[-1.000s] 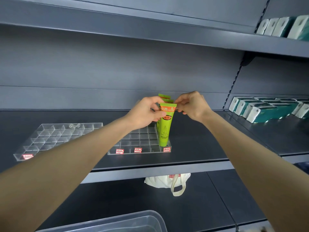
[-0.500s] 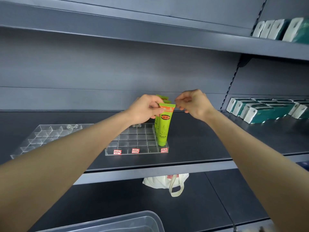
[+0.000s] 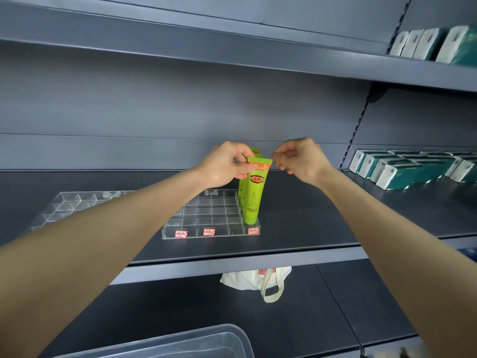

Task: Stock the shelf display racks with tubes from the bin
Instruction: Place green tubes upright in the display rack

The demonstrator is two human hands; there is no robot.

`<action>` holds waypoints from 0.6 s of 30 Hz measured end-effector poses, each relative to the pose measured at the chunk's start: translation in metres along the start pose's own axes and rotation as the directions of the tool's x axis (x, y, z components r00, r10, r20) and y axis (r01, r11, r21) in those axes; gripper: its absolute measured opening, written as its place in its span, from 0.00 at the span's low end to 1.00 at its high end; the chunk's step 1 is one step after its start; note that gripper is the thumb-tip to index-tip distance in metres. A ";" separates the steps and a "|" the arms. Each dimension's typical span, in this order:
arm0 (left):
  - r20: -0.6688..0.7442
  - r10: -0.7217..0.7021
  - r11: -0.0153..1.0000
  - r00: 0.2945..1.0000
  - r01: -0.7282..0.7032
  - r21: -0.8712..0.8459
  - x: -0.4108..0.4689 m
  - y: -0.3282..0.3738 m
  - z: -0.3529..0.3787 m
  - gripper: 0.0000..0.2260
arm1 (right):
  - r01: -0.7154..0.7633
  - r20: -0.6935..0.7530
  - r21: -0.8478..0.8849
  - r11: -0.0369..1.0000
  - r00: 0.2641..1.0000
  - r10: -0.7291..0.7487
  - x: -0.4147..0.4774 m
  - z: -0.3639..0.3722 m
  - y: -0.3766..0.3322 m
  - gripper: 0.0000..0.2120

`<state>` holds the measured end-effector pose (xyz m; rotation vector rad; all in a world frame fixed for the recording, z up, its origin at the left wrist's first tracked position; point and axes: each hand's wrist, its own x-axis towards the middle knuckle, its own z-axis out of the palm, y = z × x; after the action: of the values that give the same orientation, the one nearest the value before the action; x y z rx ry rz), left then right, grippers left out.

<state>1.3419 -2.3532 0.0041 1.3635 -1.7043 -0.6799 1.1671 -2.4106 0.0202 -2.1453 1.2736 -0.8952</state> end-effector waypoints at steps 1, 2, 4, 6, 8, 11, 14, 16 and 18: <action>-0.001 -0.001 1.000 1.000 0.001 0.000 0.000 0.000 0.000 0.08 | -0.001 0.000 -0.002 1.000 1.000 0.001 0.000 0.000 0.000 0.05; -0.002 -0.003 1.000 1.000 0.003 0.001 0.000 0.000 -0.001 0.08 | -0.003 0.001 -0.004 1.000 1.000 0.003 0.000 0.000 0.000 0.05; 0.001 -0.004 1.000 1.000 0.004 0.013 0.000 0.001 0.000 0.07 | -0.003 0.000 -0.010 1.000 1.000 0.003 -0.001 0.001 0.000 0.05; 0.008 0.000 0.999 1.000 0.000 0.036 -0.001 0.003 0.000 0.08 | -0.001 -0.007 -0.012 1.000 1.000 0.001 -0.002 0.000 0.000 0.05; 0.020 -0.002 0.999 1.000 0.001 0.048 -0.002 0.005 0.000 0.08 | -0.002 -0.011 -0.011 1.000 1.000 0.002 -0.002 0.000 0.000 0.04; 0.057 -0.012 0.995 0.998 0.007 0.099 -0.004 0.003 0.000 0.07 | -0.002 -0.017 -0.017 1.000 1.000 0.002 -0.003 -0.001 0.000 0.05; 0.074 -0.035 0.990 0.997 0.024 0.140 -0.008 -0.002 0.004 0.09 | -0.005 -0.020 -0.014 1.000 1.000 0.004 -0.005 -0.001 0.000 0.04; 0.062 -0.035 0.985 0.997 0.024 0.169 -0.010 -0.002 0.006 0.10 | 0.000 -0.012 -0.025 1.000 1.000 -0.001 -0.006 -0.001 -0.001 0.04; 0.058 -0.025 0.973 0.998 0.011 0.229 -0.010 -0.001 0.007 0.11 | 0.003 -0.003 -0.044 0.999 1.000 -0.003 -0.007 -0.001 -0.003 0.05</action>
<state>1.3373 -2.3443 -0.0029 1.5310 -1.8666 -0.5525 1.1650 -2.4029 0.0209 -2.1810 1.3029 -0.8805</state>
